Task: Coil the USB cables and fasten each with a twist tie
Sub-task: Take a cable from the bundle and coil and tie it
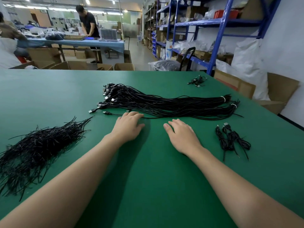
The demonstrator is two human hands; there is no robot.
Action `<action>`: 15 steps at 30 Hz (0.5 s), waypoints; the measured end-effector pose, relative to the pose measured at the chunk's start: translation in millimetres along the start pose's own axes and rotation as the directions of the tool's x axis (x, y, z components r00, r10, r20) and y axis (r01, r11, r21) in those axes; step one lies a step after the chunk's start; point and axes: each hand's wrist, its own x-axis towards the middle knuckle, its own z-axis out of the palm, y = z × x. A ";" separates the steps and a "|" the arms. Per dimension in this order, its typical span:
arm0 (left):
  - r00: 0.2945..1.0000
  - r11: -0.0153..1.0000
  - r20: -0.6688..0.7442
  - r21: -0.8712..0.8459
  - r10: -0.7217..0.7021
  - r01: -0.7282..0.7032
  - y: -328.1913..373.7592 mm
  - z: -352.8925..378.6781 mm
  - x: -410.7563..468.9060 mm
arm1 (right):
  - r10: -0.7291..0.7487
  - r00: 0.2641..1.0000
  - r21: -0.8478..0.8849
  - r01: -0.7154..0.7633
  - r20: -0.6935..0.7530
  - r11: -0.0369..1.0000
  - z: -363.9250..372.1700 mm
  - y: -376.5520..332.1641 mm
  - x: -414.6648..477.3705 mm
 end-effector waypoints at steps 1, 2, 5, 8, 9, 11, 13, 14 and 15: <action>1.000 1.000 0.006 0.021 0.001 -0.001 0.7 1.6 7.5 | 0.002 1.000 -0.007 -0.001 0.025 1.000 -1.5 2.4 3.8; 1.000 0.999 -0.001 0.035 -0.001 0.001 1.0 2.7 13.5 | 0.001 0.999 -0.015 0.000 0.053 1.000 -2.9 5.0 6.9; 0.997 0.997 -0.065 0.069 0.036 -0.031 1.8 4.6 24.4 | -0.017 0.994 -0.031 0.020 0.105 0.999 -4.0 11.1 15.6; 0.994 0.989 -0.054 0.122 0.090 -0.083 7.8 4.7 28.7 | -0.027 0.993 -0.036 0.031 0.114 0.999 -3.4 12.7 26.1; 0.995 0.987 -0.039 0.129 0.097 -0.092 10.7 4.4 29.8 | -0.026 0.993 -0.039 0.031 0.117 0.999 -3.0 12.8 29.7; 0.996 0.996 -0.001 0.024 0.089 -0.089 17.0 2.1 31.0 | -0.019 0.992 -0.036 0.023 0.121 0.999 -2.9 13.8 36.2; 0.998 0.974 0.029 -0.224 0.049 -0.042 24.5 -4.2 31.1 | -0.017 0.995 -0.021 0.020 0.102 1.000 -3.8 16.0 42.1; 0.999 0.951 0.033 -0.308 0.027 -0.016 27.6 -8.6 30.4 | -0.021 0.997 -0.015 0.023 0.080 1.000 -4.2 17.1 45.0; 0.999 0.938 0.035 -0.345 0.008 0.005 30.2 -13.4 29.4 | -0.026 0.998 -0.014 0.027 0.053 1.000 -4.3 18.2 47.9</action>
